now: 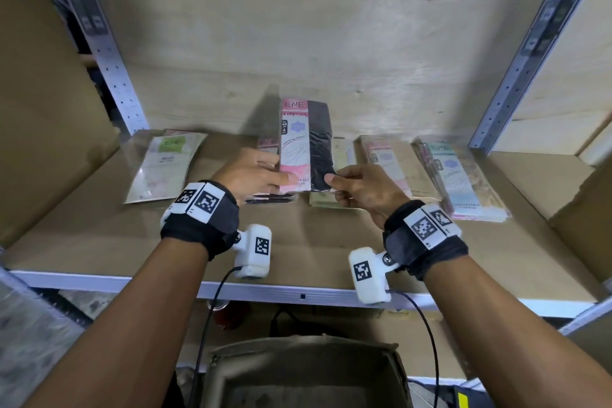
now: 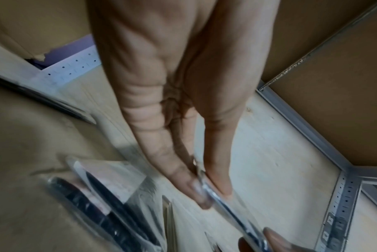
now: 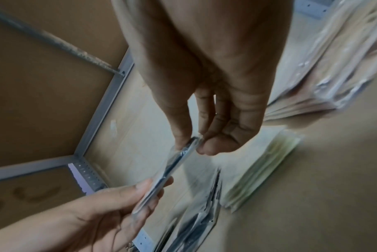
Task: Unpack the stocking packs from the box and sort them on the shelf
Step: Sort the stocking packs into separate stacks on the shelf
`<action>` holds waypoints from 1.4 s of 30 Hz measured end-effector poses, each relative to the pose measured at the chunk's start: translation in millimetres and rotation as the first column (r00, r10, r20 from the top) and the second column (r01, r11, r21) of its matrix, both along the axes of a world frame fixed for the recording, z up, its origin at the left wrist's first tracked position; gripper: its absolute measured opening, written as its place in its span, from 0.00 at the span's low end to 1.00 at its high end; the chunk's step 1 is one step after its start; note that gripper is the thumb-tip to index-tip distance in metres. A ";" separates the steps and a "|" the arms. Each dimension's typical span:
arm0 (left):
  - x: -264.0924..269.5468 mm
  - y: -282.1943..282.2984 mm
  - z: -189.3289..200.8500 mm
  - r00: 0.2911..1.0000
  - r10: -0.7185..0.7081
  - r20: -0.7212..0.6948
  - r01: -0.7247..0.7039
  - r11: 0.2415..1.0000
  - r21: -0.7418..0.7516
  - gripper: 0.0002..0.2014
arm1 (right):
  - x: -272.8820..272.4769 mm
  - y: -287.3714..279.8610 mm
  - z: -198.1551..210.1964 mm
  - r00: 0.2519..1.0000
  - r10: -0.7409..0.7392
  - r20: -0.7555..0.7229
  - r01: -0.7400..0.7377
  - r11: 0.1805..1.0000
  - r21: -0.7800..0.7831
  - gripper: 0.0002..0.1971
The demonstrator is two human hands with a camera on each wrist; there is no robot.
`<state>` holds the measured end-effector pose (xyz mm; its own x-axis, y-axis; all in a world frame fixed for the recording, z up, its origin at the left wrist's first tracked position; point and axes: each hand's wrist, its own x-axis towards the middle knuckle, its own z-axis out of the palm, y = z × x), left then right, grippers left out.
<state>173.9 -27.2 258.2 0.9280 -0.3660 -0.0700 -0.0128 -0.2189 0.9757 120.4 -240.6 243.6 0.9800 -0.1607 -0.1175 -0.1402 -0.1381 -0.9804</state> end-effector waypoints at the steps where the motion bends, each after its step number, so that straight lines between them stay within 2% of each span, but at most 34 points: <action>1: 4.7 2.5 0.7 0.999 0.043 0.010 -0.043 0.999 0.026 0.18 | 7.7 4.3 1.4 1.000 -0.001 0.001 0.001 0.998 -0.059 0.09; 3: 12.5 6.9 0.5 0.993 0.115 0.031 -0.117 0.990 0.074 0.19 | 25.1 14.0 3.5 1.000 -0.004 -0.008 0.003 0.985 -0.174 0.09; 7: 25.9 15.4 -2.1 0.960 0.257 0.116 -0.276 0.940 0.199 0.15 | 56.4 33.3 4.7 0.999 -0.037 -0.025 0.026 0.942 -0.333 0.12; 10: 31.9 21.0 -3.3 0.955 0.289 0.071 -0.298 0.922 0.248 0.20 | 67.7 46.4 3.5 0.997 -0.042 -0.057 0.013 0.903 -0.429 0.15; 14: 31.3 26.0 -6.1 0.954 0.282 0.103 -0.299 0.862 0.410 0.17 | 71.5 59.2 -0.2 0.993 -0.045 -0.105 -0.021 0.833 -0.553 0.21; 19: 28.7 27.7 -4.9 0.958 0.278 0.077 -0.279 0.824 0.493 0.19 | 68.0 67.6 -1.6 0.995 -0.046 -0.087 -0.015 0.807 -0.590 0.17; 23: 28.7 29.7 -5.0 0.951 0.294 0.094 -0.298 0.797 0.526 0.17 | 67.6 70.9 0.2 0.995 -0.044 -0.092 -0.019 0.804 -0.594 0.25; 28: 29.5 30.4 -5.4 0.953 0.287 0.092 -0.287 0.771 0.568 0.18 | 68.2 71.3 -1.9 0.993 -0.023 -0.113 -0.053 0.781 -0.622 0.17; 32: 33.3 32.8 -6.8 0.957 0.276 0.089 -0.276 0.775 0.568 0.19 | 68.4 69.5 1.4 0.992 -0.006 -0.127 -0.081 0.743 -0.665 0.19; 34: 35.9 37.1 -7.3 0.953 0.287 0.100 -0.293 0.784 0.547 0.20 | 69.2 69.8 5.9 0.996 0.001 -0.087 -0.064 0.690 -0.721 0.22; 37: 43.6 52.8 -5.0 0.918 0.367 0.151 -0.391 0.773 0.499 0.22 | 71.6 77.4 13.8 0.999 0.035 0.041 0.009 0.634 -0.774 0.22; 39: 50.4 70.9 -2.2 0.878 0.449 0.164 -0.469 0.743 0.479 0.24 | 75.3 87.7 18.0 0.993 0.058 0.100 0.036 0.661 -0.749 0.20; 42: 60.3 103.0 -1.5 0.844 0.507 0.174 -0.520 0.692 0.501 0.27 | 82.5 112.6 22.7 0.982 0.117 0.151 0.026 0.705 -0.709 0.10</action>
<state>234.2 75.8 256.7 0.9640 0.2534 -0.0808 0.2331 -0.6586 0.7155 202.9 -128.0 266.3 0.9801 -0.0813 0.1814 0.0445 -0.7997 -0.5988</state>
